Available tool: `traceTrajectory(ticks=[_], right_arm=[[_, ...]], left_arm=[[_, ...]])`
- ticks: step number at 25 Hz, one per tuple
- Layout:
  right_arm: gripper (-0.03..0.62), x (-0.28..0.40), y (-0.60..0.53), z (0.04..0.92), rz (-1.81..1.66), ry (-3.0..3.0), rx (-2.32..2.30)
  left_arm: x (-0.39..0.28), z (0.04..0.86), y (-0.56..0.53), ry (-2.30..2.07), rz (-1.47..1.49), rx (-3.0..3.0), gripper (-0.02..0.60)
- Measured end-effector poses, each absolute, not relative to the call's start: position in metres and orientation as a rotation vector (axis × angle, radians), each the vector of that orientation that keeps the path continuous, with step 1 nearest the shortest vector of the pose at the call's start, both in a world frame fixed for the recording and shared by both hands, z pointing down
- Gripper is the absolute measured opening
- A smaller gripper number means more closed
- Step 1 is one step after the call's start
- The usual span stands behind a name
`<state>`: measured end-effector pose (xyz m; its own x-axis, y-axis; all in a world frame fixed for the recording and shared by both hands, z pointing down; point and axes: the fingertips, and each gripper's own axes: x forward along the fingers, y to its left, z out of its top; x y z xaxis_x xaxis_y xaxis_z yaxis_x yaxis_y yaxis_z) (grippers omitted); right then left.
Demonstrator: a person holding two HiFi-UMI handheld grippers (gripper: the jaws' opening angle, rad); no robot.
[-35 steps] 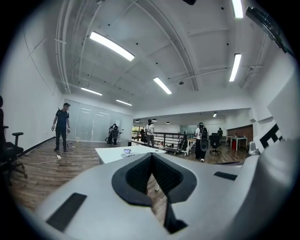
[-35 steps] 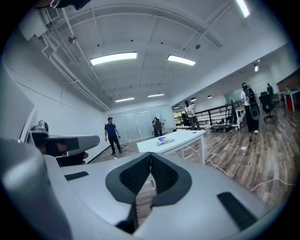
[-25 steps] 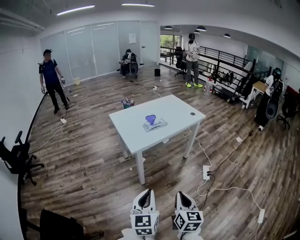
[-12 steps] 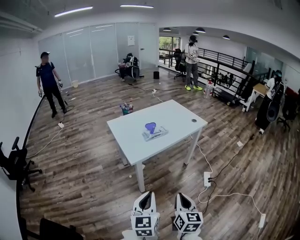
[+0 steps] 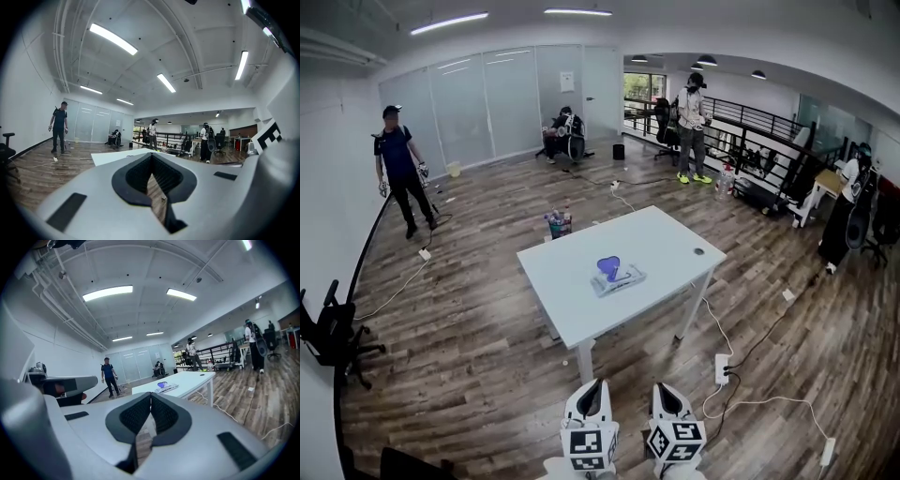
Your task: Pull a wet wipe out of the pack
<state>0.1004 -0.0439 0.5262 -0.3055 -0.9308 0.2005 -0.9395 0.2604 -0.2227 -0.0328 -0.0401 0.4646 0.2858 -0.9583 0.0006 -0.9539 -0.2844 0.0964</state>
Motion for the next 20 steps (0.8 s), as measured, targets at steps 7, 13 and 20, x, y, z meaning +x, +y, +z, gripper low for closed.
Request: traceTrajectory(ticks=[7, 13, 20], right_arm=[[0.009, 0.098, -0.08, 0.528, 0.468, -2.458, 1.837], [0.009, 0.101, -0.104, 0.531, 0.476, -2.445, 1.843], [0.009, 0.096, -0.123, 0.535, 0.47, -2.434, 1.847]], left_arm=[[-0.035, 0.468, -0.075, -1.817, -0.086, 2.451, 0.009], [-0.034, 0.469, -0.101, -1.808, -0.081, 2.463, 0.009], [-0.034, 0.474, -0.125, -1.788, -0.072, 2.473, 0.009]])
